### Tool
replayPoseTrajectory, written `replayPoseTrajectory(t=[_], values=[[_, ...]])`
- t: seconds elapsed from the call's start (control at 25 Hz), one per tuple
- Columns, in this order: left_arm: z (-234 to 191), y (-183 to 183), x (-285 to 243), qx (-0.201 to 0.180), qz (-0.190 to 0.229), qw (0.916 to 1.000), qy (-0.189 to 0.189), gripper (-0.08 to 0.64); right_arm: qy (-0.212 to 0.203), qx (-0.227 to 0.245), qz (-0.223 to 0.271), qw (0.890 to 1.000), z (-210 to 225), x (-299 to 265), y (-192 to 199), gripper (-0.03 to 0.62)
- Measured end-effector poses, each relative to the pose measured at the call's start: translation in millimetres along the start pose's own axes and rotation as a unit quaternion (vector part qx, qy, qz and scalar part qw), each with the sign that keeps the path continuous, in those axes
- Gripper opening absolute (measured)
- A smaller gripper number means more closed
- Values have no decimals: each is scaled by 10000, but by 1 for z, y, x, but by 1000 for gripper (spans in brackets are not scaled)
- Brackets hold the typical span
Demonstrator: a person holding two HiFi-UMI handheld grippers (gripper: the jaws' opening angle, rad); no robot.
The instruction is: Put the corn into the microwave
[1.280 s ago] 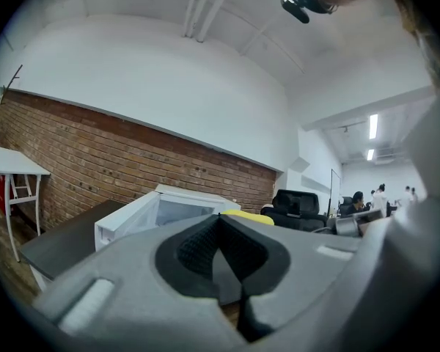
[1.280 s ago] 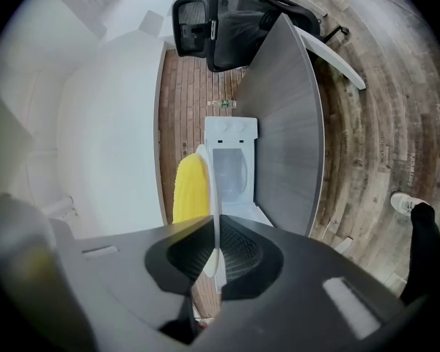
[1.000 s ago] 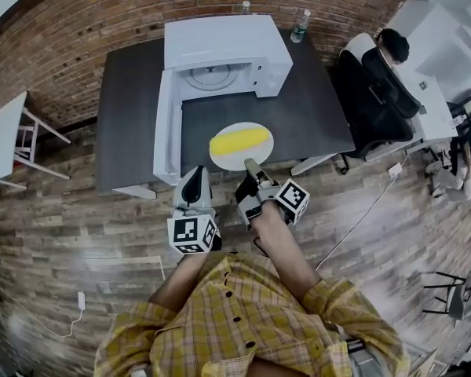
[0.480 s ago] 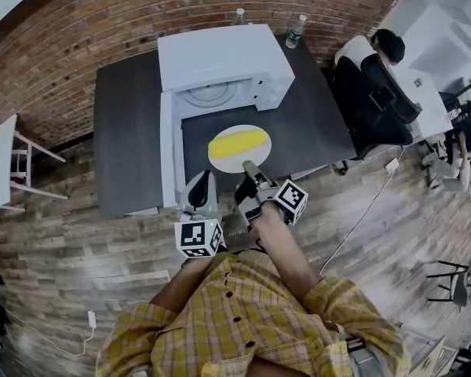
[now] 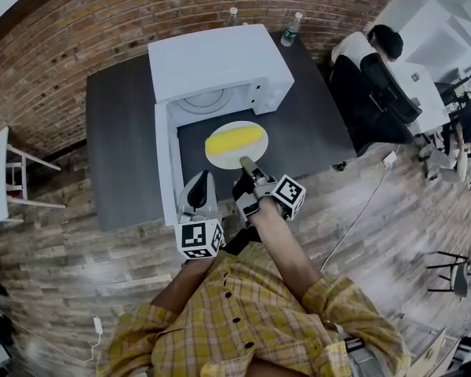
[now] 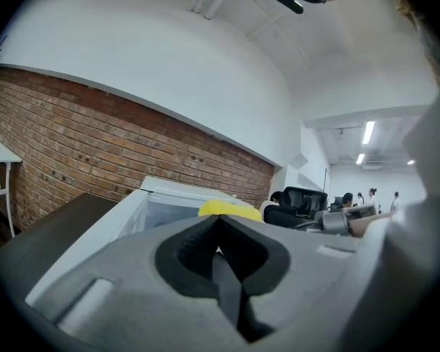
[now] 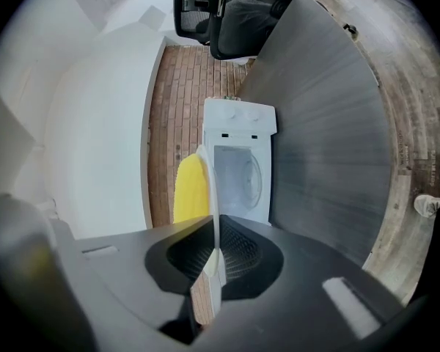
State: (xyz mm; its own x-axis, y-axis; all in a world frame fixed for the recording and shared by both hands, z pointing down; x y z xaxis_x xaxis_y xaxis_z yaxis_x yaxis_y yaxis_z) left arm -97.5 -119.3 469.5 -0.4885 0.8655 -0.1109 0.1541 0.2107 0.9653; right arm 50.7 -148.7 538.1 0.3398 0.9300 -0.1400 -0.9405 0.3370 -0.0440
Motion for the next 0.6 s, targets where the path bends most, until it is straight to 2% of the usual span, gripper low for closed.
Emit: replayPoseTrajectory(t=[0.2, 0.4, 0.6], values=[[-2, 2, -16, -26, -35, 9999, -102, -3, -21, -69, -46, 10000, 4, -21, -16, 21], [-5, 4, -37, -90, -88, 9995, -283, -3, 150, -94, -286, 9994, 13, -43, -28, 21], [-7, 4, -53, -76, -107, 9987, -489, -3, 96, -58, -382, 9992, 25, -73, -42, 21]])
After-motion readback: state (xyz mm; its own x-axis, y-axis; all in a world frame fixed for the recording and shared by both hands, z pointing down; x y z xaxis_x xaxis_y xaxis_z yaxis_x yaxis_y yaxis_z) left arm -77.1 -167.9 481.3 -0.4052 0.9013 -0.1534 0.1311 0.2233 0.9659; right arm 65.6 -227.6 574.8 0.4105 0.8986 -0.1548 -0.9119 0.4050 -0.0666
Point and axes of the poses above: the fingertips, and each gripper's own axes: x backward along the fingers, z to its right, y out of its underside, the point moved 4 cm from there along x, backward along the fingers
